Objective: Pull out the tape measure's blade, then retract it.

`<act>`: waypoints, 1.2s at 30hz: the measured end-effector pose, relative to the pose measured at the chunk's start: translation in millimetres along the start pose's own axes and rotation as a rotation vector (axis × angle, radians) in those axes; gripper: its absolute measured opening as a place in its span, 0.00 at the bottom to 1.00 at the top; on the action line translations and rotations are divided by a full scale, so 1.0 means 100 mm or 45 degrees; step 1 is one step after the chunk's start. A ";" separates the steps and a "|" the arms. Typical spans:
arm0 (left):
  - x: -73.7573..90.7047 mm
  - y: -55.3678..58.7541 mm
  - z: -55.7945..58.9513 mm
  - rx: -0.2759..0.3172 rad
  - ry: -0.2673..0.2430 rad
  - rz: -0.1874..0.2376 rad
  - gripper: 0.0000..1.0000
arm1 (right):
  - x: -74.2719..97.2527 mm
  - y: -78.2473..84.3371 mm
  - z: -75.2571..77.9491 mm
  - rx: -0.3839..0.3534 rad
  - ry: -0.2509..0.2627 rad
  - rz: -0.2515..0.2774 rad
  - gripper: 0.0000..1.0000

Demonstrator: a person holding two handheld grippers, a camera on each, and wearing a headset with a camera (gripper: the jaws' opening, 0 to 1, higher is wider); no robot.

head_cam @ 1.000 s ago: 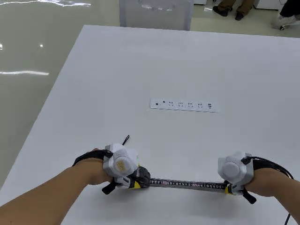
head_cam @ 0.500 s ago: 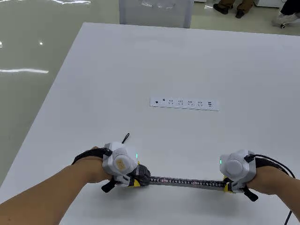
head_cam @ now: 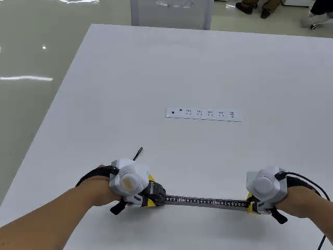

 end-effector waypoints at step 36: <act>-0.01 0.01 -0.01 -0.013 -0.007 0.006 0.33 | -0.03 0.01 -0.03 0.044 0.082 0.062 0.15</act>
Point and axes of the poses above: the centre of the closed fingertips' face, and the gripper's own axes: x roughly backward along the fingers, z roughly to its right, y roughly out of its underside, the point moved 6 cm from there along x, roughly backward along the fingers, and after that the axes turned 7 degrees about -y, right-handed, at the moved point
